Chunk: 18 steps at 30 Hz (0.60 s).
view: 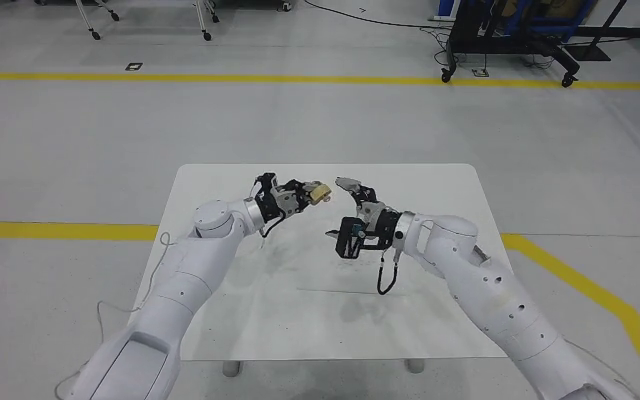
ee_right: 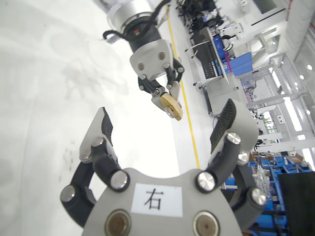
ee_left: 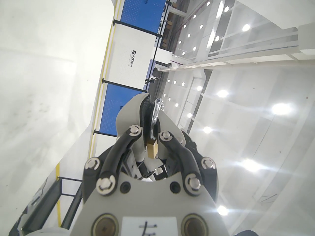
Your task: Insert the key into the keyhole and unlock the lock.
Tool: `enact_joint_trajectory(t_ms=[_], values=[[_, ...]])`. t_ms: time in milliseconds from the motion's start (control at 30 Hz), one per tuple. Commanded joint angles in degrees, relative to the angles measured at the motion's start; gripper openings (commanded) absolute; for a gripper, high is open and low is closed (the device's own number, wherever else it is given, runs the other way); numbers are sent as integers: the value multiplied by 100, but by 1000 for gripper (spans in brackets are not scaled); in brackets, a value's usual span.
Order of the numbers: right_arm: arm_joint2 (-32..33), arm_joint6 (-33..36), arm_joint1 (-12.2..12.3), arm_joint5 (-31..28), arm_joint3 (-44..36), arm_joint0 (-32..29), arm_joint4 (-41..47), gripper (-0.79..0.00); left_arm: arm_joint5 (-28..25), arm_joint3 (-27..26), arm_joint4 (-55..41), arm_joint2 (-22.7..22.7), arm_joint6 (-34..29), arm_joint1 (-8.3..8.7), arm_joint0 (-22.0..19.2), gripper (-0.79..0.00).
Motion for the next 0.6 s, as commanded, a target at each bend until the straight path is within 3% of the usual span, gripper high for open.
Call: enact_joint_trajectory(t_ms=[0, 33, 133, 333, 567], values=[[13, 19, 1, 256, 24, -110, -100, -345, -174, -156, 127, -51, 100, 28, 94, -785], [-12, 14, -4, 350, 42, -148, -148, -400, -241, -229, 196, -74, 164, 41, 136, -785], [-88, -68, -31, 480, 152, -178, -135, -459, -323, -430, 395, -123, 328, 75, 256, -785], [-415, 481, -125, 995, 177, -117, -711, -486, -125, -698, 641, -168, 542, 111, 383, -785], [-562, 570, -197, 1229, 189, -119, -847, -536, -50, -846, 772, -207, 640, 123, 461, -785]])
